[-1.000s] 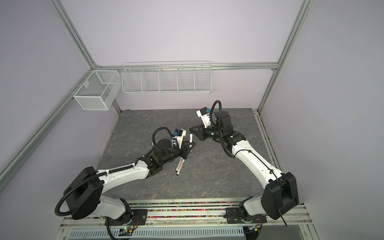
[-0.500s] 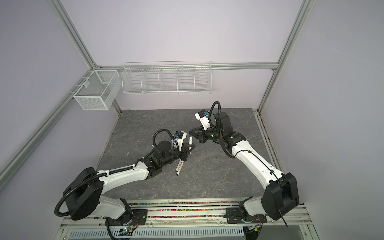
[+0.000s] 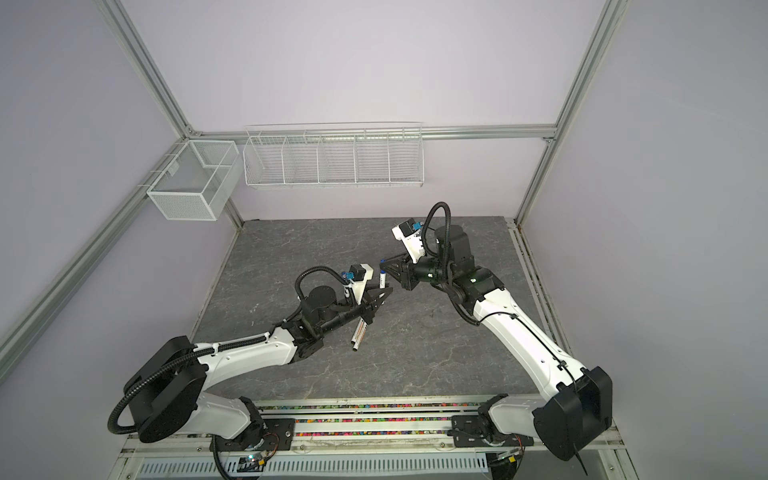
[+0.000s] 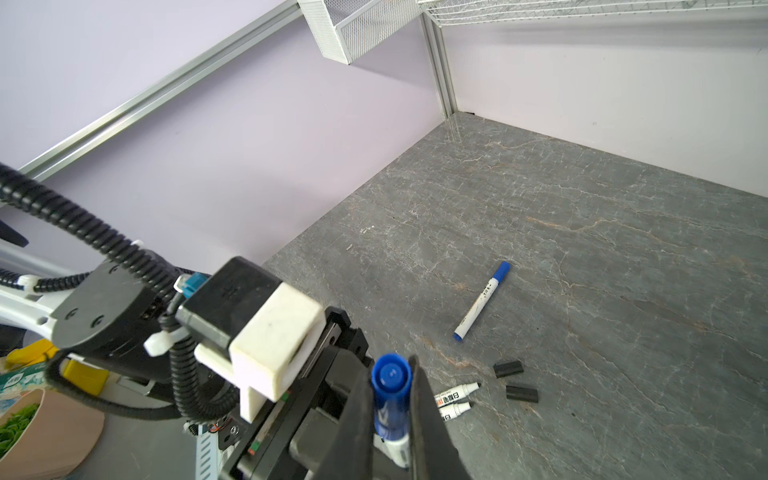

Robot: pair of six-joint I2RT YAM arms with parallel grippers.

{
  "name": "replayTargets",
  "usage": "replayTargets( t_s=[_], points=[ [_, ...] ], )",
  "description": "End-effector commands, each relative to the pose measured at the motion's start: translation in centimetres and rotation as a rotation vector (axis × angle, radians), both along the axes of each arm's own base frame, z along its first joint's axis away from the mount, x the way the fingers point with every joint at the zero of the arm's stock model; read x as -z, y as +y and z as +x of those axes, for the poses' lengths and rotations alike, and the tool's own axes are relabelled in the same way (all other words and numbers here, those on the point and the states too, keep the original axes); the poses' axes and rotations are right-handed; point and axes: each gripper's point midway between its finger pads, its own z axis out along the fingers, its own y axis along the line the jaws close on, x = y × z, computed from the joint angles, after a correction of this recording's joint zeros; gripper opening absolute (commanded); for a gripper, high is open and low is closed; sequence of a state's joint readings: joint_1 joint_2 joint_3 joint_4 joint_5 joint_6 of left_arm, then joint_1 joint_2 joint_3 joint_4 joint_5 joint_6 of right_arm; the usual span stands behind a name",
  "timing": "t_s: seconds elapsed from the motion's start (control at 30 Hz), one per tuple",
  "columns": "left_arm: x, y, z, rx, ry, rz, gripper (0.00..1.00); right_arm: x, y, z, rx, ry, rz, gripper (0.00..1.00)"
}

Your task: Insert the pens into the pen caps

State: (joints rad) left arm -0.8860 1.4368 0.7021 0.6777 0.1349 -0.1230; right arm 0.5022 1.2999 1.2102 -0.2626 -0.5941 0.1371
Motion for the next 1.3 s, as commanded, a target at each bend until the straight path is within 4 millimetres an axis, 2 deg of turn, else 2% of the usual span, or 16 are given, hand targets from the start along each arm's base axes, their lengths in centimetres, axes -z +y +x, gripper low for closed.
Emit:
replayTargets(
  t_s=[0.0, 0.13, 0.23, 0.43, 0.57, 0.7, 0.8, 0.9, 1.03, 1.13, 1.27],
  points=[
    [-4.7, 0.9, 0.8, -0.088, -0.173, -0.077, 0.0, 2.3, 0.7, -4.5, -0.133, 0.158, -0.055, 0.2],
    [-4.1, 0.3, 0.1, -0.066, -0.2, -0.039, 0.0, 1.9, 0.3, -3.7, -0.085, 0.129, -0.069, 0.45],
    [-3.5, 0.2, -0.2, -0.059, -0.201, -0.026, 0.0, 1.0, -0.4, -2.8, -0.02, 0.071, -0.079, 0.56],
    [-2.1, 0.4, -0.5, -0.066, -0.195, 0.004, 0.0, -1.1, -1.4, -1.6, 0.063, -0.026, -0.078, 0.59],
    [-1.4, 0.2, -0.8, -0.052, -0.184, 0.02, 0.0, -2.2, -1.3, -1.2, 0.072, -0.064, -0.067, 0.59],
    [-1.0, 0.1, -1.0, -0.042, -0.166, 0.017, 0.0, -3.1, 0.0, -0.8, 0.035, -0.063, -0.043, 0.56],
    [-0.9, 0.0, -1.0, -0.042, -0.158, 0.011, 0.0, -3.1, 1.1, -0.4, 0.013, -0.041, -0.037, 0.5],
    [-1.1, 0.0, -1.0, -0.042, -0.154, 0.002, 0.0, -2.5, 2.0, -0.3, -0.007, -0.011, -0.038, 0.4],
    [-1.6, 0.2, -0.8, -0.061, -0.152, -0.017, 0.0, -1.2, 2.3, -0.3, -0.008, 0.032, -0.048, 0.22],
    [-2.8, 0.4, -0.8, -0.071, -0.155, -0.053, 0.0, -0.1, 2.2, -0.4, 0.006, 0.071, -0.049, 0.12],
    [-5.4, 1.1, 0.0, -0.134, -0.117, -0.143, 0.0, 2.0, 2.3, -0.3, 0.022, 0.151, -0.059, 0.07]
  ],
)
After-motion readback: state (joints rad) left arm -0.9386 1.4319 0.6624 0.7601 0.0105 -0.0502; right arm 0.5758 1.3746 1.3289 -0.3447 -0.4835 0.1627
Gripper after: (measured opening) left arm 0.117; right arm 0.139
